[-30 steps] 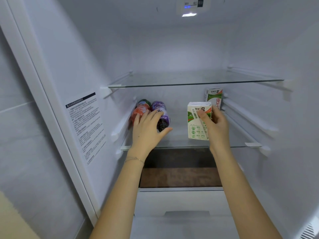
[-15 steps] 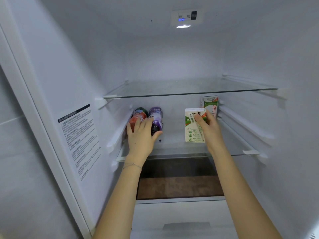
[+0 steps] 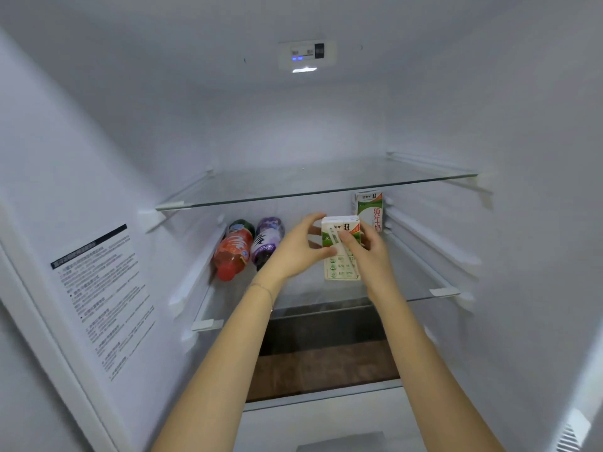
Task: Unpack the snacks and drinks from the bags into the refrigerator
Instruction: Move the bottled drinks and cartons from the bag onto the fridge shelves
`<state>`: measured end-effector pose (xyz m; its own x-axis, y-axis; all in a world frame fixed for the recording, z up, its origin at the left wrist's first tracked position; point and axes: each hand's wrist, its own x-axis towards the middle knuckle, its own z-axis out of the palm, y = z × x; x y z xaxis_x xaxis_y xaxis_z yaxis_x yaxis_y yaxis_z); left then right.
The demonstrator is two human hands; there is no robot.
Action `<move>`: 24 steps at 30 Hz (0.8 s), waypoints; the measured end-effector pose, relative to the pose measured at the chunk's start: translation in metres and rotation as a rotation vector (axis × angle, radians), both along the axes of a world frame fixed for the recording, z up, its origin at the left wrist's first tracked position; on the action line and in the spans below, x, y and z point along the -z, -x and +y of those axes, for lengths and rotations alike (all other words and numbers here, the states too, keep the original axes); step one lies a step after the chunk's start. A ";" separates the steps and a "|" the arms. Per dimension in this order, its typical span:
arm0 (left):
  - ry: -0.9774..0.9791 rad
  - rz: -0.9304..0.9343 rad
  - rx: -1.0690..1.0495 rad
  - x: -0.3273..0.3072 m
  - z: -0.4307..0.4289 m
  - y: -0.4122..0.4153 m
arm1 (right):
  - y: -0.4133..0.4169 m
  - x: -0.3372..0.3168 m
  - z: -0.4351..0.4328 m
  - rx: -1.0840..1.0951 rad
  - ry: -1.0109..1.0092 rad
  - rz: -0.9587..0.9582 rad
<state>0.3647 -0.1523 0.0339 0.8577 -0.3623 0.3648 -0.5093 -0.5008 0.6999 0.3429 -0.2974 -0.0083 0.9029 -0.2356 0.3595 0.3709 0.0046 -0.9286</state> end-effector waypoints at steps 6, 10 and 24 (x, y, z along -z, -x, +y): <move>0.073 0.014 0.048 0.003 0.002 -0.009 | 0.003 0.001 -0.021 -0.020 0.199 0.067; 0.072 0.001 0.022 0.005 0.000 -0.014 | -0.001 -0.004 -0.029 0.001 0.269 0.091; -0.001 0.066 -0.210 -0.012 -0.039 -0.062 | 0.000 0.001 -0.027 0.201 0.447 0.089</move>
